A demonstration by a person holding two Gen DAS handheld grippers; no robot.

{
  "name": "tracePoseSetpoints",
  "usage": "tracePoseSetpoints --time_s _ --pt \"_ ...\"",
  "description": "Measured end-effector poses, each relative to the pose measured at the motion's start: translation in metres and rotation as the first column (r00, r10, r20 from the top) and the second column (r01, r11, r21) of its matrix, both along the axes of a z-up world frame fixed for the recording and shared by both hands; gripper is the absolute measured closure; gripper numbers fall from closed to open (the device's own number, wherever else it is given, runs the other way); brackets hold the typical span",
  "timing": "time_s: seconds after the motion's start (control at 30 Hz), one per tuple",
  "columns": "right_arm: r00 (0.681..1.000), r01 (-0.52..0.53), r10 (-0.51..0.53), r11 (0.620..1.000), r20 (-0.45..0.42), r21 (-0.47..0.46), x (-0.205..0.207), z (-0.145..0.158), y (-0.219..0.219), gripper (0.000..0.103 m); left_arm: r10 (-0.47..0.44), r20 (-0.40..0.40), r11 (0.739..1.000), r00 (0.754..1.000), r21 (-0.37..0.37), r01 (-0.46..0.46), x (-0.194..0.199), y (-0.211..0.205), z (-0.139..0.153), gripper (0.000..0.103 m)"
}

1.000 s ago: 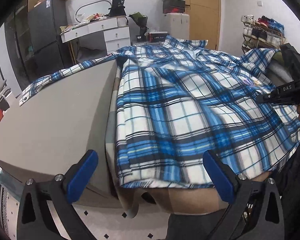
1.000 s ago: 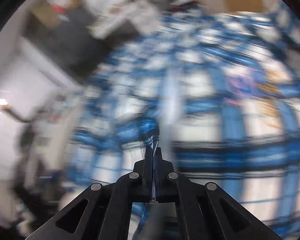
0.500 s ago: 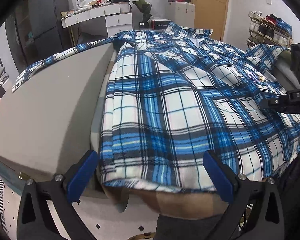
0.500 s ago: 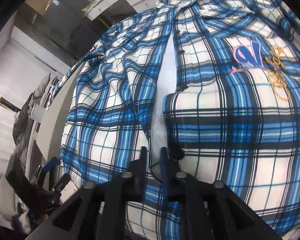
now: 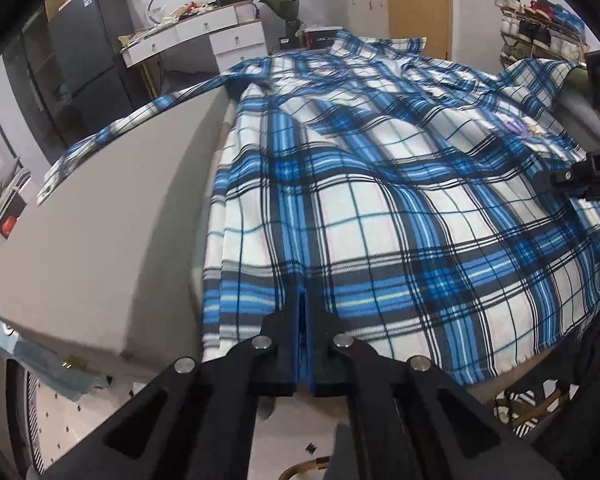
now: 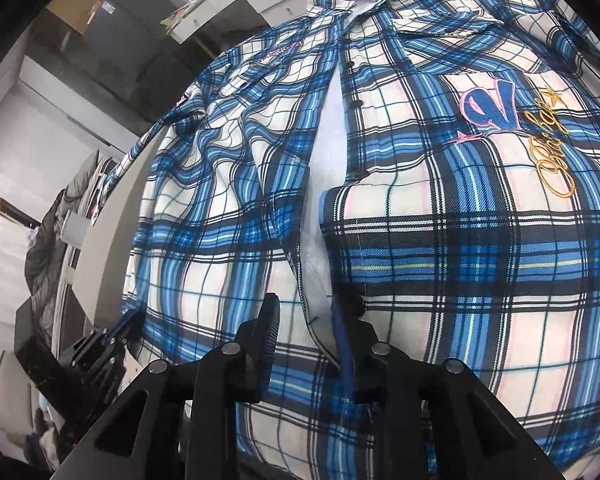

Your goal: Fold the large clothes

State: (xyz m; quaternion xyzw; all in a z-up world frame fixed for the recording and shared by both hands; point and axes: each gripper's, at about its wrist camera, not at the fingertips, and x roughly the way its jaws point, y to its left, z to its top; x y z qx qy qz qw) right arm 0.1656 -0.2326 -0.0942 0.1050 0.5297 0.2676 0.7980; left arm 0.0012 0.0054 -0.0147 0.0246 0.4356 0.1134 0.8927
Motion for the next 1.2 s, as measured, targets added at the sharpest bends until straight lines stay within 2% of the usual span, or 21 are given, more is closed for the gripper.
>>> tracePoseSetpoints --time_s 0.07,0.2,0.33,0.37,0.4,0.57,0.6,0.67,0.7,0.73,0.77,0.8,0.83,0.9,0.97,1.03,1.1,1.17,1.2 --pt "1.000 -0.003 0.003 1.000 0.004 0.003 0.000 0.001 0.000 0.075 0.020 -0.023 1.000 1.000 0.023 -0.020 -0.008 0.006 0.000 0.103" --pt "1.000 -0.002 0.002 1.000 -0.001 -0.005 0.001 0.000 0.002 0.075 0.024 -0.042 0.999 0.999 0.023 -0.023 -0.017 0.010 -0.001 0.103" --pt "1.000 -0.007 0.007 1.000 -0.002 0.001 0.001 -0.001 0.003 0.076 -0.017 0.012 0.999 1.000 -0.041 0.018 -0.016 0.005 0.007 0.103" --pt "1.000 -0.029 0.029 1.000 0.005 -0.001 -0.001 -0.001 0.006 0.081 -0.027 0.023 0.998 0.999 -0.056 0.028 -0.015 0.003 0.009 0.103" --pt "0.998 -0.055 0.055 0.998 0.006 -0.001 -0.003 -0.001 0.009 0.102 -0.037 0.039 0.997 0.999 -0.071 0.040 -0.014 0.001 0.012 0.103" --pt "0.981 -0.185 0.179 0.979 0.072 0.087 -0.025 0.013 0.020 0.102 -0.083 0.091 0.992 0.992 -0.088 0.091 -0.009 -0.007 0.023 0.103" --pt "0.983 -0.176 0.171 0.982 0.064 0.070 -0.024 0.010 0.020 0.102 -0.084 0.098 0.991 0.992 -0.091 0.093 -0.007 -0.008 0.025 0.103" --pt "0.992 -0.118 0.119 0.992 0.032 -0.049 -0.017 -0.002 0.019 0.098 -0.080 0.104 0.990 0.991 -0.108 0.091 -0.003 -0.006 0.025 0.103" --pt "0.995 -0.092 0.094 0.993 0.023 -0.076 -0.014 -0.006 0.017 0.099 -0.073 0.106 0.990 0.992 -0.113 0.085 -0.001 -0.006 0.024 0.103" --pt "0.997 -0.080 0.081 0.995 0.017 -0.053 -0.012 -0.006 0.014 0.095 -0.071 0.103 0.989 0.992 -0.121 0.083 0.004 -0.006 0.023 0.102" --pt "0.997 -0.081 0.081 0.996 0.009 -0.027 -0.010 -0.005 0.012 0.087 -0.070 0.101 0.989 0.992 -0.125 0.082 0.004 -0.007 0.022 0.100" --pt "0.997 -0.080 0.080 0.997 0.013 -0.005 -0.010 -0.003 0.011 0.072 -0.071 0.098 0.988 0.993 -0.131 0.083 0.008 -0.007 0.020 0.088" --pt "0.997 -0.076 0.075 0.997 0.023 0.018 -0.010 -0.001 0.010 0.066 -0.072 0.097 0.986 0.993 -0.141 0.086 0.013 -0.008 0.018 0.069" --pt "0.997 -0.073 0.073 0.997 0.021 0.017 -0.008 -0.002 0.009 0.066 -0.071 0.114 0.983 0.991 -0.161 0.089 0.018 -0.011 0.018 0.050" --pt "0.998 -0.054 0.054 0.998 0.012 0.034 -0.005 -0.004 0.007 0.069 -0.090 0.140 0.975 0.986 -0.192 0.116 0.020 -0.015 0.020 0.049" --pt "0.999 -0.040 0.039 0.998 0.020 0.053 -0.003 -0.003 0.004 0.084 -0.112 0.142 0.969 0.983 -0.201 0.140 0.026 -0.019 0.019 0.049" --pt "0.999 -0.029 0.025 0.995 0.043 0.097 -0.004 0.003 -0.004 0.084 -0.122 0.148 0.969 0.981 -0.198 0.150 0.029 -0.022 0.020 0.049" --pt "0.993 0.044 -0.053 0.995 0.104 0.088 -0.006 0.014 -0.015 0.084 -0.132 0.156 0.968 0.979 -0.193 0.161 0.034 -0.026 0.020 0.049" --pt "0.984 0.091 -0.102 0.993 0.144 0.079 -0.008 0.019 -0.021 0.076 -0.132 0.160 0.969 0.978 -0.189 0.161 0.036 -0.027 0.021 0.049"
